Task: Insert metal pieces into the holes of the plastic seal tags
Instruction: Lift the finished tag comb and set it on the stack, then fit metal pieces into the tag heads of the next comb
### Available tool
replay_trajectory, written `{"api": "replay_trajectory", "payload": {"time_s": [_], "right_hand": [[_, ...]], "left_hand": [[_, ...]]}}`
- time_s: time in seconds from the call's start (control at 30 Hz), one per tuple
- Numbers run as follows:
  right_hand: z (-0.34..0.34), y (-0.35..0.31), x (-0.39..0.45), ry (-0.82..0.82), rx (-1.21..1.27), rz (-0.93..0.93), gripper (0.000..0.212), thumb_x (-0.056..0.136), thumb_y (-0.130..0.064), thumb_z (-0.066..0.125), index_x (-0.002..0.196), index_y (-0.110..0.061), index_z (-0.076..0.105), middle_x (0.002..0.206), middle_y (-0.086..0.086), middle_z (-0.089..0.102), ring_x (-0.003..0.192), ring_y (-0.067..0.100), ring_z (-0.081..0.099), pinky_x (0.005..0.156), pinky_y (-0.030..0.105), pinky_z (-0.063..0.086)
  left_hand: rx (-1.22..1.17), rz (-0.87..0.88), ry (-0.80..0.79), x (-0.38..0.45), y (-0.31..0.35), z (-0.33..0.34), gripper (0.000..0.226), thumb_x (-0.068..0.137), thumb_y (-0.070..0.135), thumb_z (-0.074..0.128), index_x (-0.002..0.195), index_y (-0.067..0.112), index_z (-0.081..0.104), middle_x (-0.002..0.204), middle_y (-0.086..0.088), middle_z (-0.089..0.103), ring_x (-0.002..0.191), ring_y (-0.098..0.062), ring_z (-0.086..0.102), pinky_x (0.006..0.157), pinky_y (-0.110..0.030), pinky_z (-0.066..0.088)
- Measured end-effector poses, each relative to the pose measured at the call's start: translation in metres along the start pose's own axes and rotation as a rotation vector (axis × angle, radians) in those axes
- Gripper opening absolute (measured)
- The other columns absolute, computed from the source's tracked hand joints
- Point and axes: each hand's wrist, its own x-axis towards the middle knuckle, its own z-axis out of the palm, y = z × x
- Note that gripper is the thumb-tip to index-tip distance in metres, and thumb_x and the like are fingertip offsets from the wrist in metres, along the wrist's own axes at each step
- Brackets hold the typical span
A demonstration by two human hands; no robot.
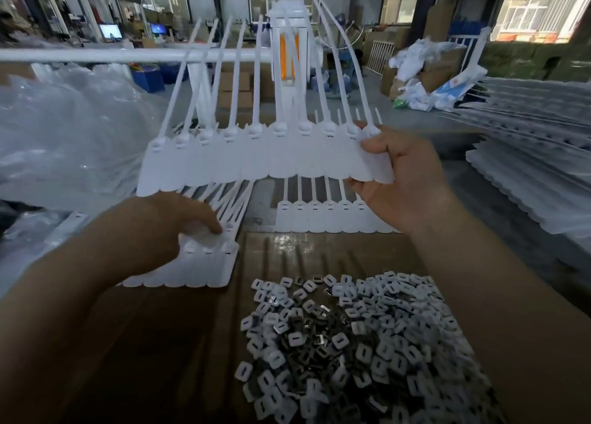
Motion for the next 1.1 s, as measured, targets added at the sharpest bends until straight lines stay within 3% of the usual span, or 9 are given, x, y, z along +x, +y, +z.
{"api": "replay_trajectory", "payload": {"time_s": [0.1, 0.2, 0.3, 0.4, 0.53, 0.63, 0.7, 0.93, 1.1], "right_hand": [[-0.004, -0.007, 0.001, 0.020, -0.134, -0.008, 0.019, 0.089, 0.000, 0.040, 0.077, -0.010, 0.051, 0.087, 0.007, 0.054, 0.086, 0.027, 0.054, 0.056, 0.030, 0.040], [-0.013, -0.014, 0.002, 0.110, -0.285, 0.059, 0.022, 0.083, 0.000, 0.042, 0.064, -0.013, 0.045, 0.077, 0.004, 0.046, 0.074, 0.024, 0.050, 0.048, 0.027, 0.031], [-0.025, -0.022, 0.004, 0.187, -0.409, 0.133, 0.029, 0.074, -0.004, 0.047, 0.049, -0.018, 0.042, 0.078, 0.004, 0.043, 0.072, 0.024, 0.048, 0.043, 0.022, 0.032], [-0.034, -0.029, 0.000, 0.261, -0.678, 0.168, 0.033, 0.077, -0.002, 0.047, 0.048, -0.018, 0.051, 0.075, 0.005, 0.040, 0.064, 0.022, 0.043, 0.043, 0.023, 0.033], [-0.045, -0.037, -0.002, 0.331, -1.029, 0.276, 0.021, 0.085, -0.003, 0.049, 0.097, 0.002, 0.064, 0.084, 0.009, 0.051, 0.065, 0.021, 0.044, 0.060, 0.027, 0.035], [-0.044, -0.039, -0.003, 0.316, -1.317, 0.373, 0.010, 0.088, -0.009, 0.051, 0.079, -0.005, 0.053, 0.074, 0.012, 0.044, 0.060, 0.022, 0.037, 0.056, 0.026, 0.029], [-0.049, -0.038, -0.002, 0.269, -1.433, 0.400, 0.027, 0.089, -0.014, 0.054, 0.064, -0.008, 0.044, 0.064, 0.010, 0.034, 0.055, 0.022, 0.033, 0.054, 0.026, 0.026], [-0.051, -0.029, -0.004, 0.148, -1.844, 0.438, 0.029, 0.092, -0.036, 0.059, 0.073, -0.014, 0.053, 0.076, 0.006, 0.055, 0.067, 0.020, 0.054, 0.055, 0.026, 0.038], [-0.042, -0.024, -0.014, 0.166, -2.152, 0.333, 0.025, 0.090, -0.027, 0.058, 0.069, -0.013, 0.056, 0.073, 0.005, 0.056, 0.069, 0.022, 0.055, 0.062, 0.027, 0.042]], "left_hand": [[-0.004, -0.122, -0.315, -0.007, -0.012, -0.008, 0.048, 0.062, 0.044, 0.081, 0.096, 0.067, 0.057, 0.122, 0.028, 0.056, 0.109, 0.001, 0.056, 0.095, -0.030, 0.046], [-0.070, -0.166, -0.062, 0.000, -0.022, -0.005, 0.065, 0.040, 0.090, 0.062, 0.085, 0.043, 0.066, 0.094, 0.022, 0.063, 0.087, 0.004, 0.057, 0.072, -0.026, 0.044], [-0.053, -0.148, 0.459, 0.011, 0.001, 0.008, 0.076, 0.038, 0.079, 0.067, 0.082, 0.021, 0.047, 0.090, 0.004, 0.046, 0.075, -0.015, 0.046, 0.064, -0.032, 0.038], [0.038, -0.089, 0.661, 0.020, 0.027, 0.033, 0.088, 0.047, 0.052, 0.090, 0.106, 0.003, 0.047, 0.107, -0.019, 0.047, 0.094, -0.036, 0.048, 0.081, -0.049, 0.042], [0.013, -0.023, 0.619, 0.027, 0.043, 0.056, 0.081, 0.062, 0.039, 0.089, 0.120, 0.005, 0.045, 0.127, -0.017, 0.046, 0.116, -0.038, 0.047, 0.091, -0.052, 0.036], [0.010, 0.076, 0.489, 0.031, 0.052, 0.064, 0.073, 0.073, 0.024, 0.081, 0.131, 0.022, 0.036, 0.142, -0.009, 0.037, 0.128, -0.033, 0.043, 0.102, -0.053, 0.036], [0.029, 0.160, 0.343, 0.032, 0.054, 0.069, 0.060, 0.087, 0.029, 0.067, 0.140, 0.032, 0.039, 0.150, -0.002, 0.035, 0.132, -0.028, 0.045, 0.107, -0.052, 0.039], [-0.089, 0.212, 0.064, 0.034, 0.047, 0.073, 0.061, 0.094, 0.015, 0.052, 0.148, 0.038, 0.038, 0.156, 0.007, 0.033, 0.142, -0.015, 0.031, 0.116, -0.039, 0.030], [-0.095, 0.241, -0.019, 0.036, 0.045, 0.072, 0.065, 0.093, 0.017, 0.051, 0.151, 0.041, 0.031, 0.159, 0.011, 0.026, 0.145, -0.009, 0.021, 0.118, -0.031, 0.022]]}}
